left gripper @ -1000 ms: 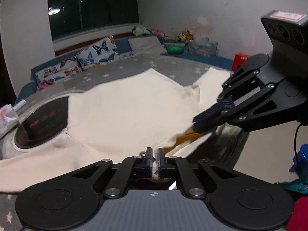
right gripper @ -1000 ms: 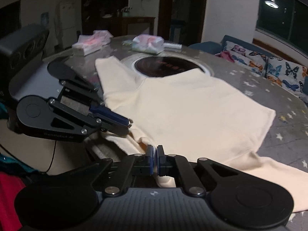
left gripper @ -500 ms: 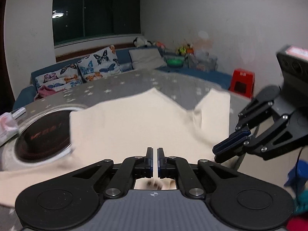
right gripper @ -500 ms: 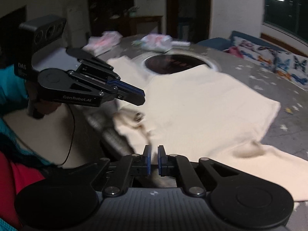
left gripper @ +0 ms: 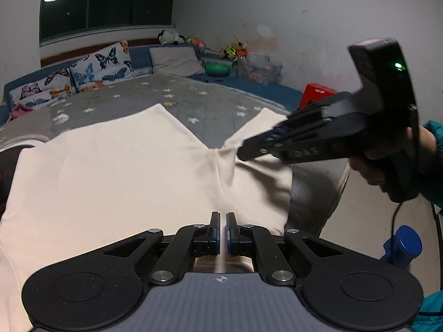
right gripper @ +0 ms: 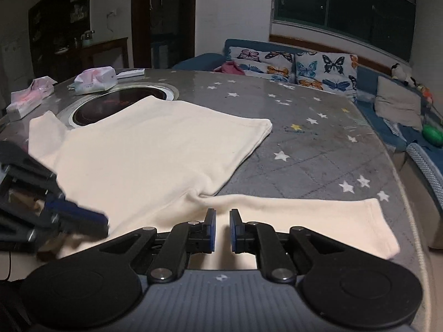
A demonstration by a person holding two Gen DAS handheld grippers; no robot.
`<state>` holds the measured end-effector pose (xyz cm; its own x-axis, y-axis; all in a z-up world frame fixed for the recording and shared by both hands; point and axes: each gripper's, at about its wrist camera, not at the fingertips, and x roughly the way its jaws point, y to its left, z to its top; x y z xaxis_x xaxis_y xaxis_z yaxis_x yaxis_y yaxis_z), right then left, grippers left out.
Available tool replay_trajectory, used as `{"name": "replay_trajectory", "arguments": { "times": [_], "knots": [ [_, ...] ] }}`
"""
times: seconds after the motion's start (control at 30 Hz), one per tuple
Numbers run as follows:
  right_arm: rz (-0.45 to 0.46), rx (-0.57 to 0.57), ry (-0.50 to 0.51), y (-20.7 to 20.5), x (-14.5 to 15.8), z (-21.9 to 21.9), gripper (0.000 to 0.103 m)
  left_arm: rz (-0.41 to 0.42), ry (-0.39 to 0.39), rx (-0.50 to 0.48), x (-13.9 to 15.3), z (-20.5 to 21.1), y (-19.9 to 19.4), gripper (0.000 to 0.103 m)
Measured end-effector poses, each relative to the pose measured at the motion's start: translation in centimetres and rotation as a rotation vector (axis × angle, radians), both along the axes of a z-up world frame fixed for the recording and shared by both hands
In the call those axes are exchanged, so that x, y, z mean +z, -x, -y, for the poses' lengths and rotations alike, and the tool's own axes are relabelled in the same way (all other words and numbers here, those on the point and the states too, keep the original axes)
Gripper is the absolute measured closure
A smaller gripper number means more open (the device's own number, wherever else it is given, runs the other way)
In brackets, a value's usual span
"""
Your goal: Fold clothes
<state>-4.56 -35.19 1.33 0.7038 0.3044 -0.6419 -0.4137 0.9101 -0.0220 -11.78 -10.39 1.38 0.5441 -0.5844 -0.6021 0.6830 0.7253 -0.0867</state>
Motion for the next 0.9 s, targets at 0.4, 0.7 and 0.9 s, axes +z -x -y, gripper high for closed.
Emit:
{"name": "replay_trajectory", "arguments": {
  "times": [0.4, 0.7, 0.9],
  "knots": [
    [0.042, -0.241, 0.031, -2.2, -0.8, 4.6, 0.077, -0.008, -0.003, 0.011, -0.2, 0.4, 0.0, 0.096],
    [0.038, -0.513, 0.007, -2.0, -1.1, 11.6, 0.061, 0.0, -0.006, 0.018, -0.3, 0.8, -0.1, 0.096],
    [0.012, -0.499, -0.067, -1.2, -1.3, 12.0, 0.095, 0.003, -0.008, 0.027, -0.3, 1.3, -0.1, 0.096]
  ]
}}
